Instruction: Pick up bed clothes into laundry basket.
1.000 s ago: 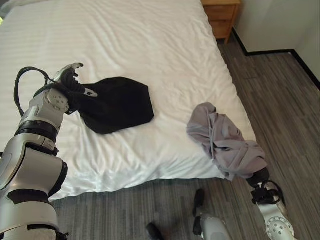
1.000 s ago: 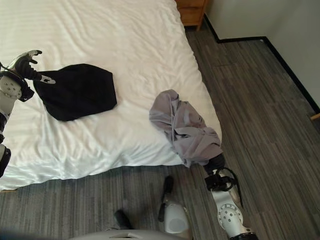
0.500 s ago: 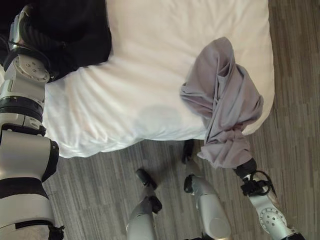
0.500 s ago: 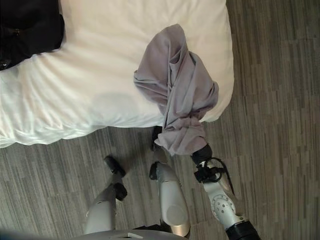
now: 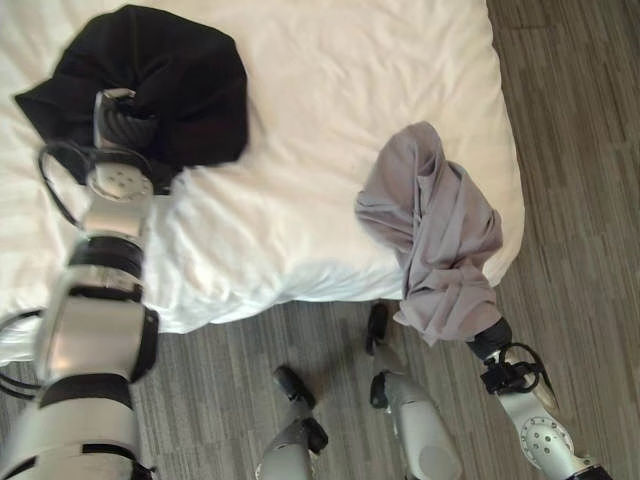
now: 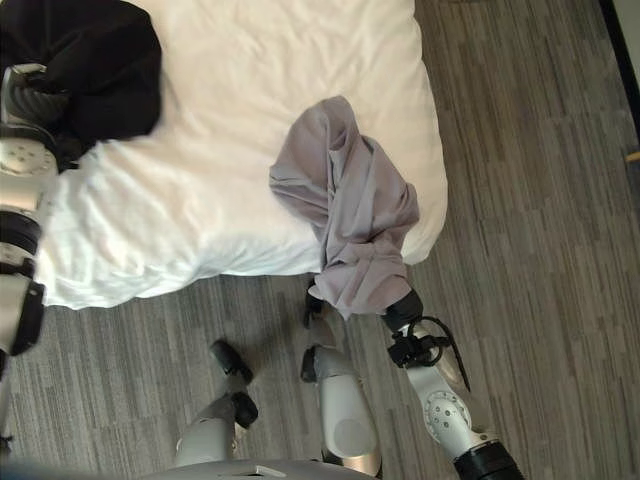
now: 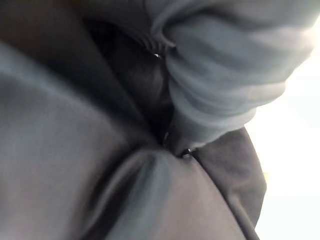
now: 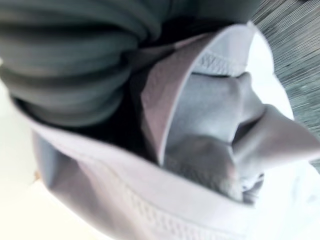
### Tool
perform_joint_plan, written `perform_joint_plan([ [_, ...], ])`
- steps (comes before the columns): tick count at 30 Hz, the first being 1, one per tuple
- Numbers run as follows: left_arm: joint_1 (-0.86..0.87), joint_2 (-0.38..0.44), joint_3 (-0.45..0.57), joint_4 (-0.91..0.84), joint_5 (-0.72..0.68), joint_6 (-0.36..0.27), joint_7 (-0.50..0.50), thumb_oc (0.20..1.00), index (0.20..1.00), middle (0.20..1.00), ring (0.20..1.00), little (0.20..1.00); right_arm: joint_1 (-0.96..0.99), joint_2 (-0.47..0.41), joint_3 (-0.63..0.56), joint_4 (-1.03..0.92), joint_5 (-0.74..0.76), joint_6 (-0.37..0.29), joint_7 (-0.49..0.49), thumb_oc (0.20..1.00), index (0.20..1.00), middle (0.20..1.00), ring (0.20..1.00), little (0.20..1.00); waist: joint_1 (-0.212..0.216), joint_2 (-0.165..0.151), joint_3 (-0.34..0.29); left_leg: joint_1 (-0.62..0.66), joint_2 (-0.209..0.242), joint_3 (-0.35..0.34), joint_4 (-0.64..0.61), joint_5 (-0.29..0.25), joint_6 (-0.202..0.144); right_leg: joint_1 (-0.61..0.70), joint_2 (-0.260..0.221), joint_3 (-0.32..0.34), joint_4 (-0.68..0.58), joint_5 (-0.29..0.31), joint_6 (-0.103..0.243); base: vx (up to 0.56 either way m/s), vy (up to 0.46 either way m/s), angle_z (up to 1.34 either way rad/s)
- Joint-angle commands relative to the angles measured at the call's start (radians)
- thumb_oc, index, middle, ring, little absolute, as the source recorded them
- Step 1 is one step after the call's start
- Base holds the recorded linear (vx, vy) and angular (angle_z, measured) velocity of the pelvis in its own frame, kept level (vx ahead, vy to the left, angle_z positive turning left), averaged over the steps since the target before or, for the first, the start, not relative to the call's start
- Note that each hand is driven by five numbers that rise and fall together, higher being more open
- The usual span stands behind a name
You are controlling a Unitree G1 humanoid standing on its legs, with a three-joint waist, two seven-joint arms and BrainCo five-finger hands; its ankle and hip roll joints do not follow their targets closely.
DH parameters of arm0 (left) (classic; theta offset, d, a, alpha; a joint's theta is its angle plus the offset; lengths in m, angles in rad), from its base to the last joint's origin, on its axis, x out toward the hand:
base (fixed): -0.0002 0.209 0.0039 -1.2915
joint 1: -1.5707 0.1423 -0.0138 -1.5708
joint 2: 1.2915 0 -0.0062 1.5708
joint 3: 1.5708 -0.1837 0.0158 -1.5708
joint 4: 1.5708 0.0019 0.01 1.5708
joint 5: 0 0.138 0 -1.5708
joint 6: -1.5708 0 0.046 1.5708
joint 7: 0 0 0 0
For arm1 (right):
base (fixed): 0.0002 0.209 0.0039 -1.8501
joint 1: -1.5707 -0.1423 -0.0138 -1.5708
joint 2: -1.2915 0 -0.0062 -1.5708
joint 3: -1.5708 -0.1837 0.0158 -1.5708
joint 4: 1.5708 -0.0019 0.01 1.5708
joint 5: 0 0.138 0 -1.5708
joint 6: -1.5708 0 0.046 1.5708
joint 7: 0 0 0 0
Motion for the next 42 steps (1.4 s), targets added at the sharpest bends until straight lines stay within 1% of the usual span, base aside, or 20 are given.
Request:
perform_joint_plan([
  [1,0.026,-0.14,0.019,-0.125,-0.397,-0.094,-0.09,0.2,0.2,0.2,0.2,0.2,-0.038,0.022,-0.054,-0.046,-0.018,-0.072,-0.027,0.2,0.2,0.2,0.2,0.2,0.003,0.031,0.015,0.057,0.123,-0.081,-0.014,0.058,-0.096,0.131,-0.143,-0.021,0.011,0.008,0.22,0.08,0.017,0.04],
  [2,0.057,-0.197,0.056,-0.213,-0.536,-0.12,-0.113,0.2,0.2,0.2,0.2,0.2,-0.045,0.034,-0.055,-0.047,-0.02,-0.073,-0.036,0.2,0.2,0.2,0.2,0.2,0.006,0.028,0.005,0.07,0.122,-0.082,-0.014,0.054,-0.096,0.146,-0.143,-0.02,0.011,0.003,0.22,0.07,0.014,0.08],
  [4,0.11,-0.261,0.083,-0.328,-0.64,-0.161,-0.117,0.2,0.2,0.2,0.2,0.2,-0.049,0.05,-0.06,-0.035,-0.025,-0.073,-0.056,0.2,0.2,0.2,0.2,0.2,0.007,0.031,-0.014,0.098,0.12,-0.082,-0.014,0.046,-0.093,0.177,-0.143,-0.021,0.011,-0.007,0.217,0.07,0.014,0.09],
  [9,0.29,-0.399,0.134,-0.563,-0.787,-0.206,-0.193,0.2,0.2,0.2,0.2,0.2,-0.034,0.102,-0.11,-0.008,-0.034,-0.074,-0.074,0.2,0.2,0.2,0.2,0.2,0.017,0.031,-0.071,0.167,0.107,-0.087,-0.014,0.024,-0.084,0.255,-0.147,-0.023,0.011,-0.032,0.208,0.08,0.021,-0.01],
  [10,0.348,-0.426,0.142,-0.6,-0.792,-0.219,-0.206,0.2,0.2,0.2,0.2,0.2,-0.034,0.113,-0.135,-0.009,-0.038,-0.077,-0.073,0.2,0.2,0.2,0.2,0.2,0.02,0.031,-0.097,0.192,0.101,-0.087,-0.014,0.019,-0.08,0.281,-0.148,-0.022,0.011,-0.041,0.203,0.07,0.029,-0.06],
  [12,0.379,-0.44,0.142,-0.629,-0.798,-0.229,-0.207,0.2,0.2,0.2,0.2,0.2,-0.036,0.116,-0.155,-0.014,-0.043,-0.085,-0.083,0.2,0.2,0.2,0.2,0.2,0.023,0.031,-0.11,0.207,0.097,-0.089,-0.014,0.016,-0.077,0.299,-0.15,-0.024,0.011,-0.046,0.201,0.05,0.017,-0.07],
  [17,0.546,-0.478,0.178,-0.785,-0.821,-0.255,-0.232,0.2,0.2,0.2,0.2,0.2,-0.108,0.15,-0.265,-0.028,-0.015,-0.154,-0.133,0.2,0.2,0.2,0.2,0.2,0.043,0.035,-0.174,0.289,0.081,-0.094,-0.014,-0.007,-0.061,0.392,-0.16,-0.034,0.014,-0.073,0.196,0.03,0.041,0.11],
  [18,0.653,-0.475,0.216,-0.859,-0.803,-0.243,-0.256,0.2,0.2,0.2,0.2,0.2,-0.156,0.172,-0.321,-0.071,0.028,-0.2,-0.139,0.2,0.2,0.2,0.2,0.2,0.059,0.038,-0.208,0.331,0.067,-0.097,-0.014,-0.021,-0.048,0.44,-0.165,-0.035,0.018,-0.085,0.191,0.02,0.061,0.11],
  [19,0.66,-0.476,0.216,-0.865,-0.802,-0.242,-0.255,0.2,0.2,0.2,0.2,0.2,-0.153,0.172,-0.32,-0.072,0.029,-0.201,-0.139,0.2,0.2,0.2,0.2,0.2,0.059,0.037,-0.207,0.336,0.067,-0.096,-0.014,-0.022,-0.048,0.444,-0.166,-0.035,0.018,-0.085,0.192,0.0,0.055,-0.02],
  [24,0.86,-0.492,0.267,-1.045,-0.74,-0.222,-0.28,0.2,0.2,0.2,0.2,0.2,-0.182,0.212,-0.431,-0.156,0.089,-0.272,-0.124,0.2,0.2,0.2,0.2,0.2,0.089,0.041,-0.247,0.4,0.036,-0.111,-0.014,-0.045,-0.021,0.508,-0.195,-0.051,0.062,-0.101,0.19,0.01,0.041,0.05],
  [25,0.886,-0.489,0.296,-1.046,-0.735,-0.22,-0.281,0.2,0.2,0.2,0.2,0.2,-0.188,0.222,-0.469,-0.177,0.104,-0.285,-0.116,0.2,0.2,0.2,0.2,0.2,0.095,0.043,-0.256,0.41,0.031,-0.115,-0.014,-0.051,-0.017,0.519,-0.203,-0.054,0.068,-0.103,0.191,-0.06,0.025,0.19],
  [26,0.887,-0.489,0.297,-1.047,-0.735,-0.219,-0.282,0.2,0.2,0.2,0.2,0.2,-0.186,0.223,-0.469,-0.179,0.105,-0.285,-0.114,0.2,0.2,0.2,0.2,0.2,0.094,0.037,-0.252,0.405,0.027,-0.099,-0.014,-0.033,-0.01,0.513,-0.208,-0.069,0.071,-0.093,0.179,-0.04,0.031,0.29],
  [27,0.912,-0.495,0.33,-1.032,-0.731,-0.217,-0.283,0.2,0.2,0.2,0.2,0.2,-0.186,0.237,-0.507,-0.185,0.12,-0.308,-0.116,0.2,0.2,0.2,0.2,0.2,0.098,0.037,-0.265,0.419,0.017,-0.103,-0.014,-0.043,-0.004,0.531,-0.217,-0.07,0.075,-0.095,0.179,-0.05,0.024,0.32],
  [30,0.918,-0.482,0.345,-1.035,-0.694,-0.213,-0.275,0.2,0.2,0.2,0.2,0.2,-0.157,0.229,-0.567,-0.192,0.118,-0.335,-0.138,0.2,0.2,0.2,0.2,0.2,0.086,0.033,-0.282,0.447,-0.004,-0.101,-0.014,-0.061,0.006,0.551,-0.233,-0.067,0.091,-0.096,0.186,0.03,0.071,0.17],
  [34,0.902,-0.481,0.336,-1.035,-0.683,-0.205,-0.287,0.2,0.2,0.2,0.2,0.2,-0.126,0.222,-0.597,-0.193,0.108,-0.334,-0.15,0.2,0.2,0.2,0.2,0.2,0.067,0.028,-0.267,0.492,-0.027,-0.073,-0.005,-0.084,0.022,0.553,-0.248,-0.035,0.127,-0.097,0.189,0.02,0.057,-0.11],
  [35,0.899,-0.479,0.315,-1.037,-0.675,-0.201,-0.289,0.2,0.2,0.2,0.2,0.2,-0.114,0.213,-0.605,-0.194,0.1,-0.334,-0.156,0.2,0.2,0.2,0.2,0.2,0.05,0.024,-0.257,0.504,-0.038,-0.056,0.007,-0.095,0.03,0.544,-0.254,-0.006,0.139,-0.081,0.194,0.02,0.069,-0.27],
  [36,0.899,-0.479,0.315,-1.037,-0.675,-0.201,-0.289,0.2,0.2,0.2,0.2,0.2,-0.114,0.213,-0.605,-0.193,0.1,-0.334,-0.156,0.2,0.2,0.2,0.2,0.2,0.052,0.024,-0.256,0.505,-0.039,-0.054,0.008,-0.097,0.031,0.543,-0.254,-0.004,0.14,-0.081,0.194,0.0,0.087,-0.41],
  [39,0.875,-0.464,0.301,-1.044,-0.657,-0.199,-0.284,0.2,0.2,0.2,0.2,0.2,-0.079,0.206,-0.647,-0.204,0.086,-0.334,-0.165,0.2,0.2,0.2,0.2,0.2,0.009,0.021,-0.239,0.515,-0.055,-0.026,0.007,-0.106,0.041,0.516,-0.258,0.047,0.154,-0.042,0.207,0.02,0.101,-0.49],
  [40,0.864,-0.455,0.301,-1.045,-0.653,-0.2,-0.285,0.2,0.2,0.2,0.2,0.2,-0.063,0.206,-0.661,-0.206,0.083,-0.337,-0.166,0.2,0.2,0.2,0.2,0.2,-0.008,0.027,-0.238,0.525,-0.057,-0.039,-0.004,-0.121,0.038,0.512,-0.253,0.068,0.151,-0.043,0.222,0.07,0.118,-0.37],
  [42,0.824,-0.425,0.286,-1.052,-0.637,-0.209,-0.282,0.2,0.2,0.2,0.2,0.2,-0.035,0.193,-0.694,-0.21,0.071,-0.34,-0.174,0.2,0.2,0.2,0.2,0.2,-0.058,0.025,-0.223,0.522,-0.063,-0.012,-0.011,-0.123,0.04,0.474,-0.246,0.101,0.134,0.013,0.232,-0.02,0.092,-0.24],
])
